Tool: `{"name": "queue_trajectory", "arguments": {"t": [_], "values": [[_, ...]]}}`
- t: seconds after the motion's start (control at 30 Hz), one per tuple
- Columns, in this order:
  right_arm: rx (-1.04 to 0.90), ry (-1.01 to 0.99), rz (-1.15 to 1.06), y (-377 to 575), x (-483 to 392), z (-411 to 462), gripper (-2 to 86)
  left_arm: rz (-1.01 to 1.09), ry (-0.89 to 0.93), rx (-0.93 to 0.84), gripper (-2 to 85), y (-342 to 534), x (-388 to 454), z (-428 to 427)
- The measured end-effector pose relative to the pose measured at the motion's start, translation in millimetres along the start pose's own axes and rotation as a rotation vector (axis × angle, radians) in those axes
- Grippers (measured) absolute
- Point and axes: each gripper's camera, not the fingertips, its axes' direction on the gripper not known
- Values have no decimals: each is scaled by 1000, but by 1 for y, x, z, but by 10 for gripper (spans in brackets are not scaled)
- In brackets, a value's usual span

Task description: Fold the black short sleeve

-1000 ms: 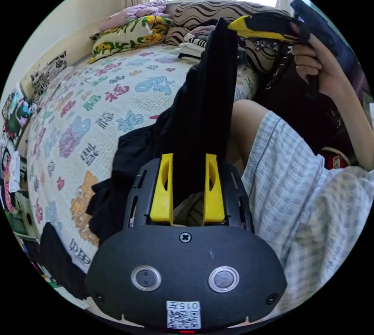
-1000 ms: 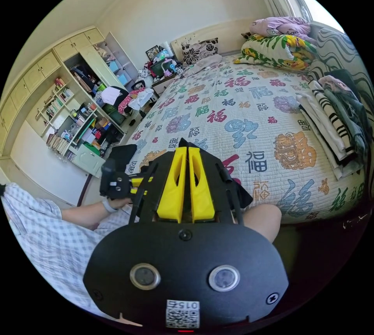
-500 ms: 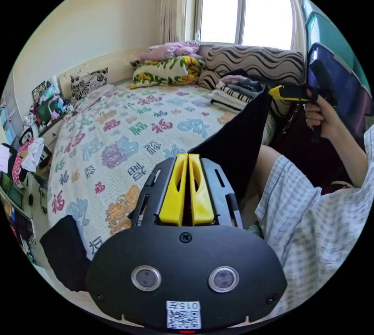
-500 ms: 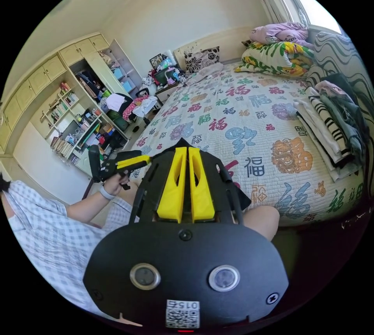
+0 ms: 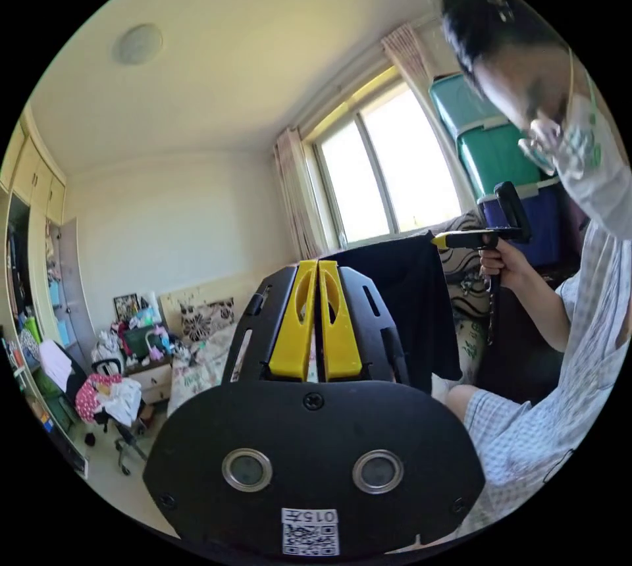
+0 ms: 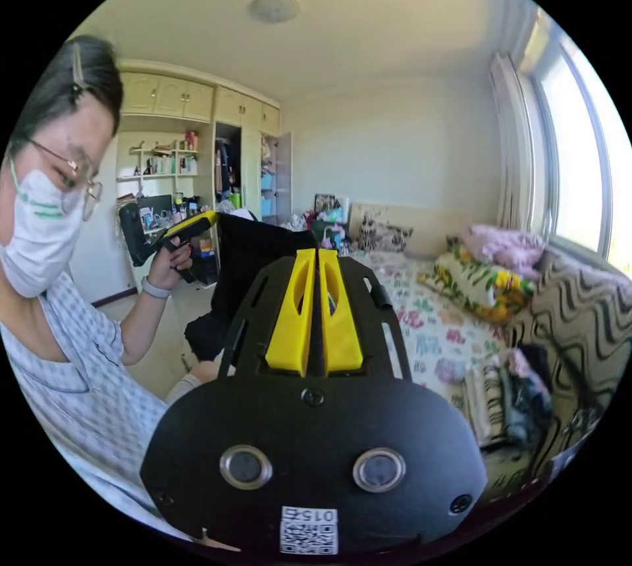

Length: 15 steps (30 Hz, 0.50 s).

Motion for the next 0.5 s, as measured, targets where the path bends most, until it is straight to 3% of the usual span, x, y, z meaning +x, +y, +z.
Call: {"name": "queue_trajectory", "arguments": {"t": [0.13,0.23,0.43,0.5], "values": [[72,55,-123,-41,-2,-4,-4,47,-20,39,-9,-38,-7,1],[51,110,-164,-62,15,28,-5,62,-52,-29,-9,-44,-17,40],[-219,162,-50,-51,107,193,-5,-99,-39,-350,-8,24,-72,211],[-423,221,41,-21,161,299,-5,-197,-58,-450,-7,66,-90,277]]}}
